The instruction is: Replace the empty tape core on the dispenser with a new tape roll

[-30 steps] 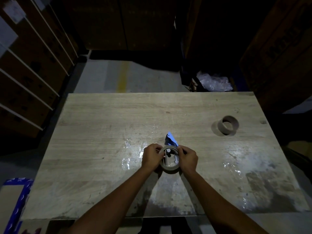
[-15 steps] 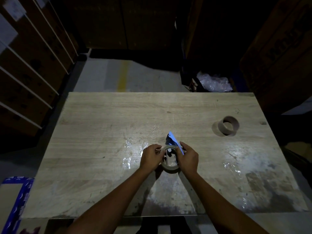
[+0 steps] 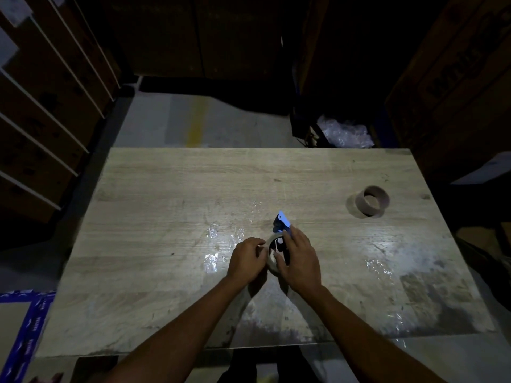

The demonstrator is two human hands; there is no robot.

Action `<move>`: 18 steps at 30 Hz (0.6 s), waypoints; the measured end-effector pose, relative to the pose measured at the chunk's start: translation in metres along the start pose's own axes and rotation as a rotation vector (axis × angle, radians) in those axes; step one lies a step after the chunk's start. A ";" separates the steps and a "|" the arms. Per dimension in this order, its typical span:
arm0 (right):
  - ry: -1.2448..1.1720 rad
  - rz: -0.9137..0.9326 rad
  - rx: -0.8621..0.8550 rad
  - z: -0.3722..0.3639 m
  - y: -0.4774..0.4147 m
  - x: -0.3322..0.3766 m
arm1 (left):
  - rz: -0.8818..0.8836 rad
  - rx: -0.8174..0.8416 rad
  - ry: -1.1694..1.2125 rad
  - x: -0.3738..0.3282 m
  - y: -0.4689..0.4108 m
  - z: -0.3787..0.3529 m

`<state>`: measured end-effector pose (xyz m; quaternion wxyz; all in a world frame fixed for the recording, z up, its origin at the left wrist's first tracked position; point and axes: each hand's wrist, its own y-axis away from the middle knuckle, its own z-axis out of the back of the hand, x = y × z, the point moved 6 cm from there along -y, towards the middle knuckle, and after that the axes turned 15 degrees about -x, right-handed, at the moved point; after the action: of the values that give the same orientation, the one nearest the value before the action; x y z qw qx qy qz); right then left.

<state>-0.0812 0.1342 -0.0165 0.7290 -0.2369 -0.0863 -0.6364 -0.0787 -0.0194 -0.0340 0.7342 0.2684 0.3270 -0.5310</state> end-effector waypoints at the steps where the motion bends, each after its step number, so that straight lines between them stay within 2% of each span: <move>1: 0.016 -0.005 0.016 -0.001 0.002 0.000 | -0.015 0.003 -0.005 0.000 0.001 0.000; 5: 0.034 -0.023 0.036 0.001 0.010 0.003 | -0.062 0.007 -0.003 0.000 0.007 0.002; 18: 0.059 -0.004 0.095 0.006 0.011 0.002 | -0.050 -0.020 -0.020 -0.002 0.018 0.005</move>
<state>-0.0694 0.1360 -0.0124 0.7404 -0.1830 -0.0954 -0.6398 -0.0609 -0.0162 -0.0284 0.7264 0.2475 0.3317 -0.5487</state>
